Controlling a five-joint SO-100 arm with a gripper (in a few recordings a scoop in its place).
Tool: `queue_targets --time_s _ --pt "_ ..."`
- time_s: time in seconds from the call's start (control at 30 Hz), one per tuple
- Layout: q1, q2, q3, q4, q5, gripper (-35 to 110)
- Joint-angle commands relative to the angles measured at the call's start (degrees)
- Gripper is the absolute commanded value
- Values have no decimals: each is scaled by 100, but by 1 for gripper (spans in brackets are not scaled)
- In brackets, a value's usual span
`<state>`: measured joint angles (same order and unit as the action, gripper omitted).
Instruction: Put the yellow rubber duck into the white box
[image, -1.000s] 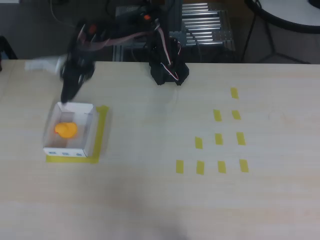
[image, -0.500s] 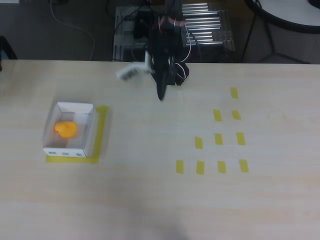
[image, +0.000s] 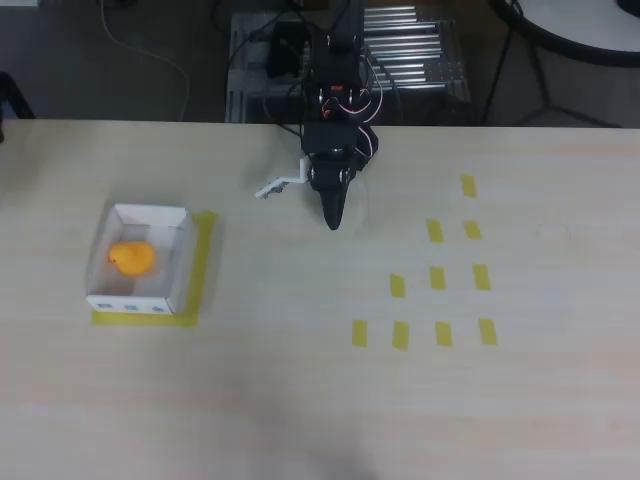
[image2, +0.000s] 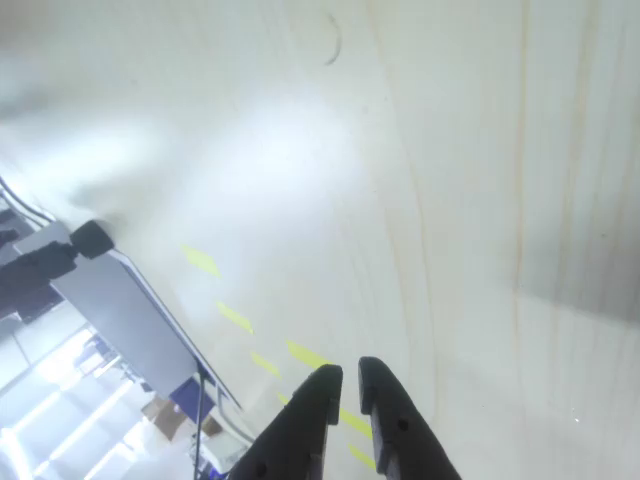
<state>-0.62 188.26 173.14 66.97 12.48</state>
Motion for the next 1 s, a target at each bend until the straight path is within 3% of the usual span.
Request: queue_targets --time_s 0.0,0.97 --pt "141 290 -9 79 35 4" --pt "141 290 -9 79 35 1"
